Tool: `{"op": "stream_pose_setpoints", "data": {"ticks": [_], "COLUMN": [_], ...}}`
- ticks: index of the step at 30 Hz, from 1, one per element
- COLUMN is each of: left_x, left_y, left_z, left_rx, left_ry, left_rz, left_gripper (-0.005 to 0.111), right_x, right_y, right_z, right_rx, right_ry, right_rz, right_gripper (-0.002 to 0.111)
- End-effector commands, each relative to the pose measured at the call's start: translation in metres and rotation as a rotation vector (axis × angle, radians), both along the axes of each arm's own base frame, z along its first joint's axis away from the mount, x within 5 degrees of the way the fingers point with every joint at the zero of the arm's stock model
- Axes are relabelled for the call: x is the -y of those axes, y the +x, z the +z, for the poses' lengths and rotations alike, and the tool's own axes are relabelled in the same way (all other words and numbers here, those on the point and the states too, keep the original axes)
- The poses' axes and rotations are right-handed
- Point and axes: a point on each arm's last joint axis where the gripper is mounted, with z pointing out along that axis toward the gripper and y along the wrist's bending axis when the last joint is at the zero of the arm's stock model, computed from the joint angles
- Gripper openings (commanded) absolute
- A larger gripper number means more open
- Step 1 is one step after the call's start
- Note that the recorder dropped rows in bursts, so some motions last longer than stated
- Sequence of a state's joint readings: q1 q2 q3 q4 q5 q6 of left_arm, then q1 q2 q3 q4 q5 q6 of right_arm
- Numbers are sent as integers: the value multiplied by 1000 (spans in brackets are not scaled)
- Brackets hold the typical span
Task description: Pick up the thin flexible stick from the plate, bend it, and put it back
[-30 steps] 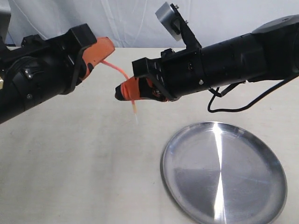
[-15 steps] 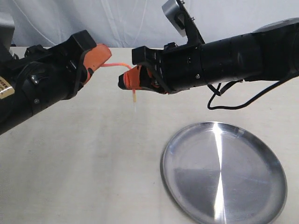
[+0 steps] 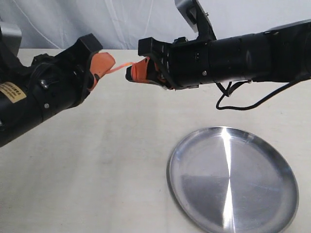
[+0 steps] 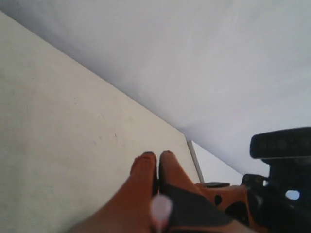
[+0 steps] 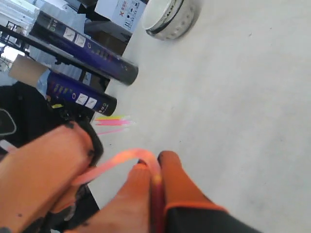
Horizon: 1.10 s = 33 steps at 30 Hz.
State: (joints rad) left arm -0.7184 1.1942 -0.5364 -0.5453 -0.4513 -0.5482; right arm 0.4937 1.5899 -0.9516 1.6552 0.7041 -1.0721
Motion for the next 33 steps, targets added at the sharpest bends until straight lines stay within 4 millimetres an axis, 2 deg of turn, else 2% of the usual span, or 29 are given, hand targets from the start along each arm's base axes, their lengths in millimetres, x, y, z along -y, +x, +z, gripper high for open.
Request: {"op": "stream_pose_setpoints", "data": {"ticks": [1,8,13,23,33], "left_x": [6,7,7,13,18], "left_y": [-7,-7,-5,-1,-2], "left_z": [-16,-19,-16,-30,-30], "left_rx": [-110,-126,-74,-105,-69], "left_ry": [80,94,103,161,168], "left_rz": [-78,-87,-85,-108,-137], "left_gripper": [0,0,0,0,0], "right_x": [1,1,3,5,7], "right_y": [7,6,9,12,15], "right_z": [7,8,6,4,3], "right_rx": [-8,10,17,20,23], "right_ry": [50,51,31,3,-17], "right_rz": [-73,-59,-88,-136,-171], "right_gripper": [-1,-1,-1,-1,-1]}}
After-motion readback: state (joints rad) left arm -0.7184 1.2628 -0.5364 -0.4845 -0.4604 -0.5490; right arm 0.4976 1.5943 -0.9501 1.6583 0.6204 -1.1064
